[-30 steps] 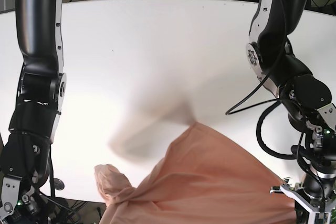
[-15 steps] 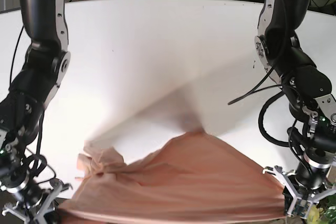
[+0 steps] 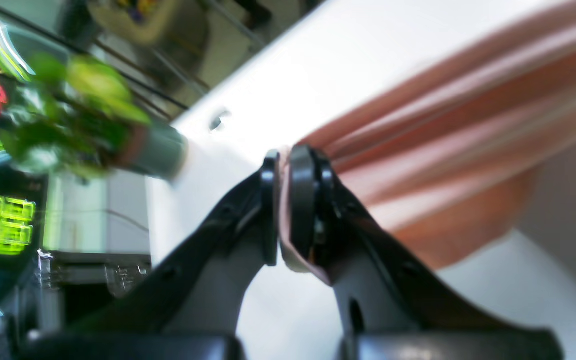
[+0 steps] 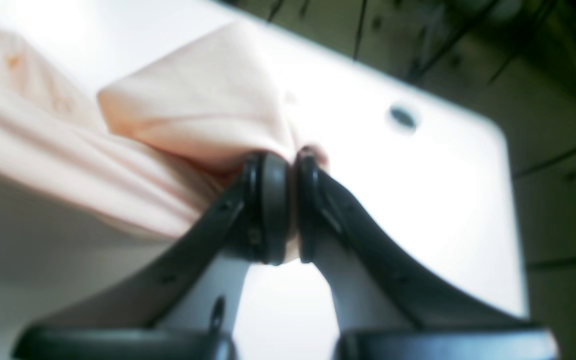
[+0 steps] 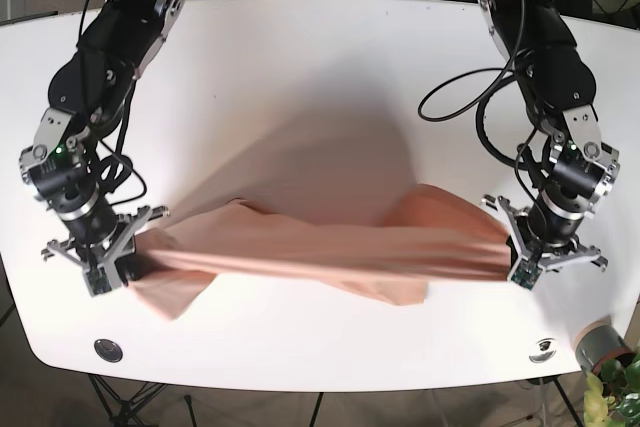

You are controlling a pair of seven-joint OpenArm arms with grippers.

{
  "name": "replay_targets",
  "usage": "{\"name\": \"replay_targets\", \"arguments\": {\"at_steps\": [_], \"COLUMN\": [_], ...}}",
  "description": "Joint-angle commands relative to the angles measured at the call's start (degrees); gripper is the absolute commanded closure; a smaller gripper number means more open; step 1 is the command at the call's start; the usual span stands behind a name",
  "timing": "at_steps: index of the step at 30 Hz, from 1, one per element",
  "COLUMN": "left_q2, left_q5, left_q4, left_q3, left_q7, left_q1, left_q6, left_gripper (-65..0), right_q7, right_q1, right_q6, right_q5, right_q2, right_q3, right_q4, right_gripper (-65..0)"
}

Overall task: Fold the T-shirt properly
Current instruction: 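Lay the peach shirt down with both grippers and release it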

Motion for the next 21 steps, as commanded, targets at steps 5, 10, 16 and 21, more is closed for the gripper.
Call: {"name": "replay_targets", "arguments": {"at_steps": [5, 10, 16, 21], "left_q2": [-1.2, -1.2, -1.2, -1.1], "left_q5": [3.9, 3.9, 3.9, 3.9], "left_q4": [1.0, 0.6, 0.5, 0.4], "left_q3": [-4.1, -6.8, -10.1, -10.8], "left_q7": [-2.6, -3.7, -3.7, -3.7], "left_q1": [9.7, 16.2, 22.7, 26.4], "left_q6": [1.4, 1.4, 1.4, 1.4], "left_gripper": [0.0, 0.0, 0.0, 0.0], "right_q7": [0.0, 0.0, 0.0, 0.4], "right_q1": [-8.9, -14.4, -20.1, -23.5], "right_q6": [-1.07, -1.07, -1.07, -1.07], "right_q5": [-2.8, -2.8, -2.8, -2.8], "right_q2": [-2.4, -5.0, -7.1, -8.0], "right_q3": [5.2, 8.7, 9.3, 9.4], "right_q4": [2.4, 2.4, 2.4, 2.4], "right_gripper": [-2.1, -2.1, -2.1, -2.1]}}
